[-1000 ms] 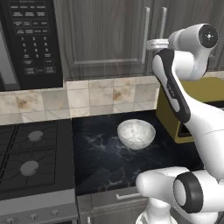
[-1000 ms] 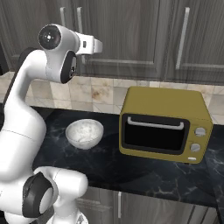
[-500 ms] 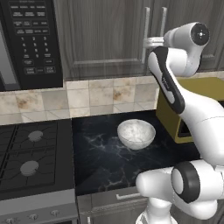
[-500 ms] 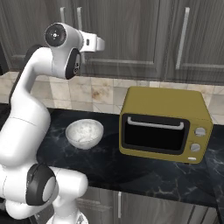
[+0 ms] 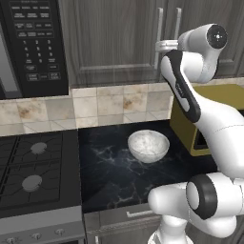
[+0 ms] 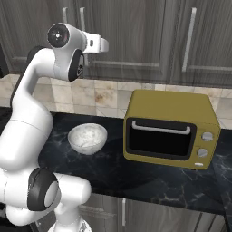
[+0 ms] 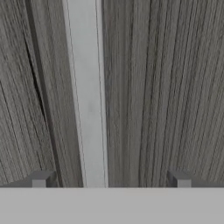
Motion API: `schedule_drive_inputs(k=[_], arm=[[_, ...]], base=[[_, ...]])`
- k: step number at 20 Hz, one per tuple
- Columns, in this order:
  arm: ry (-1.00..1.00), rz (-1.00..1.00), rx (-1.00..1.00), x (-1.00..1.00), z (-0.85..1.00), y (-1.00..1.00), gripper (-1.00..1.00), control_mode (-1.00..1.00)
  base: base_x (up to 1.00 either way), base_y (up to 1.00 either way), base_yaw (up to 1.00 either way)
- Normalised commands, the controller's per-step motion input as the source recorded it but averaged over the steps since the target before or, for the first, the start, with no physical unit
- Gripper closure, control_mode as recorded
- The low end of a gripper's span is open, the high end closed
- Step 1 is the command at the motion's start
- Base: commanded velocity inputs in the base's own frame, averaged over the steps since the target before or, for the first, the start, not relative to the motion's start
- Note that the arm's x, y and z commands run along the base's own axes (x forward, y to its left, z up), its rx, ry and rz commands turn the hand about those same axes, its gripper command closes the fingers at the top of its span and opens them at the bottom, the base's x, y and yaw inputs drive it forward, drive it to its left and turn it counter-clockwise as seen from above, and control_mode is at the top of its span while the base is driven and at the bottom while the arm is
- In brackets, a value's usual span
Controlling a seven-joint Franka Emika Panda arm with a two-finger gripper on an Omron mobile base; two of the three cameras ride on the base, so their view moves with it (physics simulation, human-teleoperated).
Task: Open the cabinet. Pick the banana and kiwi from the cabinet and place them into the bowl. Then close the cabinet.
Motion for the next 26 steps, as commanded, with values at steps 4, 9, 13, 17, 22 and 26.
schedule_drive_inputs(k=[4, 9, 13, 17, 22, 26], arm=[[0.00, 0.00, 0.00, 0.13, -0.02, 0.00, -1.00, -1.00], [0.00, 0.00, 0.00, 0.00, 0.00, 0.00, 1.00, -1.00], [0.00, 0.00, 0.00, 0.00, 0.00, 0.00, 1.00, -1.00], [0.00, 0.00, 0.00, 0.00, 0.00, 0.00, 1.00, -1.00], [0.00, 0.00, 0.00, 0.00, 0.00, 0.00, 1.00, -1.00], [0.00, 0.00, 0.00, 0.00, 0.00, 0.00, 1.00, -1.00]], base=[[0.00, 0.00, 0.00], [0.00, 0.00, 0.00], [0.00, 0.00, 0.00], [0.00, 0.00, 0.00], [0.00, 0.00, 0.00], [0.00, 0.00, 0.00]])
